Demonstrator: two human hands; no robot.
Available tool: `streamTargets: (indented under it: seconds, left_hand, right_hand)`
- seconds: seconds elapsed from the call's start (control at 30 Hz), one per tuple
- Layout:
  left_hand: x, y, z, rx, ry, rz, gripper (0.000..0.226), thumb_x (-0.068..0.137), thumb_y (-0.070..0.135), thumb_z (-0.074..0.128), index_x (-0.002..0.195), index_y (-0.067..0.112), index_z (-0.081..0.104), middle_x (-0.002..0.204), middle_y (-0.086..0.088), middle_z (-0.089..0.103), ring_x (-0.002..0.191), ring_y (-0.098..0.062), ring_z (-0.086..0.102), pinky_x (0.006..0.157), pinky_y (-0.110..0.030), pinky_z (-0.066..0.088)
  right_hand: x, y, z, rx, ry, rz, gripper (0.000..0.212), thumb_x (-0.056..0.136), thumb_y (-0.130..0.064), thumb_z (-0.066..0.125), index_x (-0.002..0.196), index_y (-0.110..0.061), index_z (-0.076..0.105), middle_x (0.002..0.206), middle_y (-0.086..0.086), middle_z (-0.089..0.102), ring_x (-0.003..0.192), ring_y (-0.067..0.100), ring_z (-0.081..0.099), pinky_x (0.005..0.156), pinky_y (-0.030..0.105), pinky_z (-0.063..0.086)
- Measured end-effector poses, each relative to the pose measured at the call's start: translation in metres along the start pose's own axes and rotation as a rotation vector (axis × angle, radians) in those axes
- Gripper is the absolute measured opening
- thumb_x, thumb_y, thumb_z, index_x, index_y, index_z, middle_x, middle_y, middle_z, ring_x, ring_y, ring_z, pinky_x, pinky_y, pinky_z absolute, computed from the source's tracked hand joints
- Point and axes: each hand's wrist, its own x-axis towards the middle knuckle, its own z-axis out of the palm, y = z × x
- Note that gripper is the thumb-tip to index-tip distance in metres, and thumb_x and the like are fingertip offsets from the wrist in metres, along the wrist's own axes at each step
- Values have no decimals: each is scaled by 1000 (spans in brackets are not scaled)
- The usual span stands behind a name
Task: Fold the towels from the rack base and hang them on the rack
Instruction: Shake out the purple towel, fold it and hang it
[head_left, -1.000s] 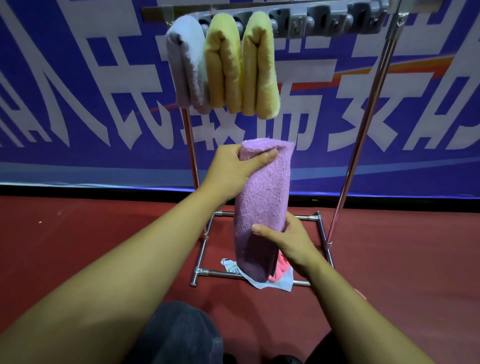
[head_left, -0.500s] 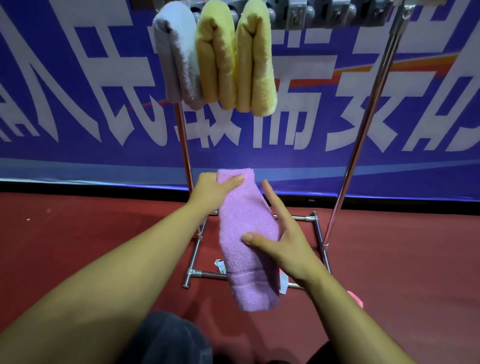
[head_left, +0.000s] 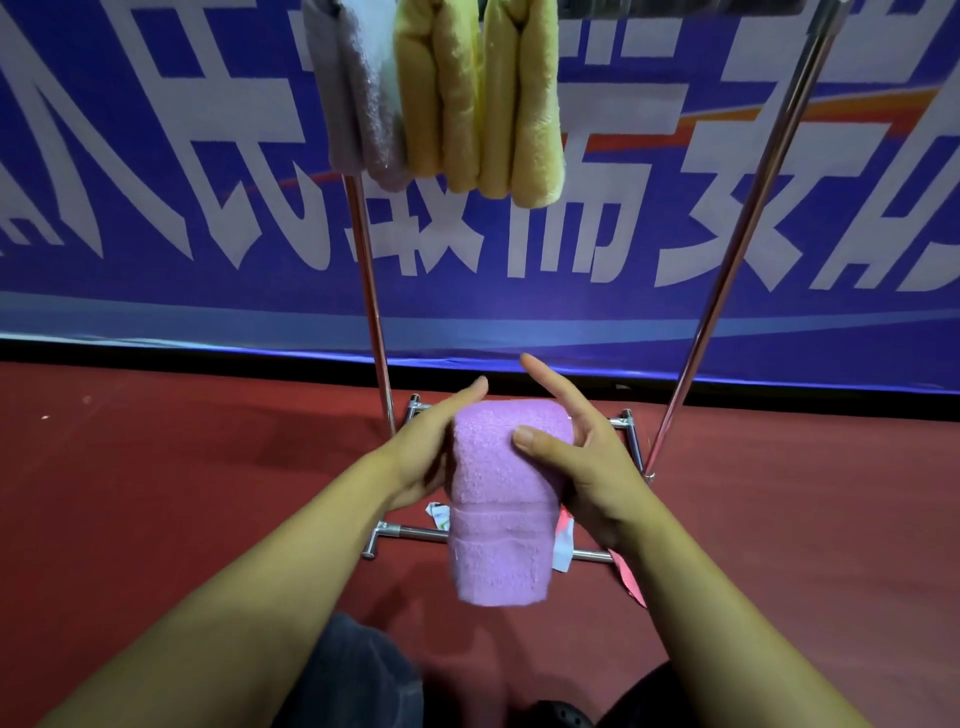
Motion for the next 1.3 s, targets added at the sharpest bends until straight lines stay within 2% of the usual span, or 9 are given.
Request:
streamTargets:
  seconds: [0.07, 0.2, 0.3, 0.4, 0.5, 0.8, 1.0, 1.17, 1.3]
  left_hand:
    - [-5, -4, 4, -95, -31, 19, 69, 95, 68, 46, 130, 13, 69, 131, -20, 67, 126, -34, 62, 113, -51, 43]
    - [-13, -12, 15, -202, -14, 79, 71, 97, 69, 32, 124, 19, 73, 131, -12, 69, 125, -27, 64, 110, -46, 45]
    - [-18, -20, 21, -213, -40, 131, 75, 88, 73, 50, 135, 17, 64, 135, -12, 67, 128, -28, 62, 110, -45, 46]
    - [-16, -29, 28, -109, -22, 181, 52, 80, 47, 75, 122, 17, 67, 119, -7, 75, 111, -23, 71, 97, -39, 56]
    - [-12, -35, 30, -9, 55, 216, 46, 75, 37, 83, 113, 16, 70, 112, -9, 77, 106, -29, 73, 97, -48, 57]
    - [-8, -35, 29, 54, 196, 244, 41, 81, 45, 81, 107, 14, 76, 105, -7, 79, 103, -27, 75, 100, -56, 53]
    - [-4, -36, 32, 137, 189, 254, 28, 90, 39, 75, 109, 18, 75, 105, -1, 79, 104, -20, 74, 100, -49, 55]
    - [-3, -37, 34, 123, 213, 269, 22, 93, 33, 72, 108, 16, 75, 105, -2, 79, 104, -21, 74, 100, -49, 55]
    - [-3, -36, 32, 3, 215, 245, 27, 90, 31, 76, 109, 13, 75, 107, -10, 79, 103, -29, 75, 100, -54, 54]
  right_hand:
    - [1, 0, -3, 58, 20, 19, 69, 86, -8, 76, 145, -37, 55, 133, 17, 68, 116, 29, 69, 99, 39, 56]
    - [3, 1, -6, 138, 67, 52, 67, 83, -11, 74, 142, -36, 58, 128, 16, 71, 109, 26, 71, 96, 36, 58]
    - [3, 3, -8, 140, 84, 61, 67, 81, -12, 78, 141, -35, 60, 128, 15, 72, 109, 26, 71, 98, 37, 57]
    - [5, 4, -8, 145, 112, 72, 65, 85, -7, 76, 142, -33, 59, 126, 17, 72, 108, 29, 72, 92, 39, 60]
    - [6, 6, -7, 140, 138, 87, 63, 86, -9, 71, 143, -31, 58, 127, 20, 71, 109, 31, 71, 88, 40, 61]
    - [12, 16, -9, 101, 169, 83, 57, 87, -14, 75, 140, -31, 61, 131, 18, 69, 116, 33, 69, 104, 46, 54]
    - [19, 31, -11, -163, 423, 33, 60, 67, -48, 92, 122, -43, 70, 131, -4, 70, 120, 20, 68, 105, 47, 54]
    - [16, 30, -10, -514, 608, 23, 59, 70, -64, 84, 119, -35, 69, 112, -18, 73, 106, 2, 68, 95, 35, 58]
    - [14, 30, -12, -250, 427, 134, 39, 87, -51, 77, 114, -23, 74, 109, -3, 79, 106, 18, 74, 97, 45, 58]
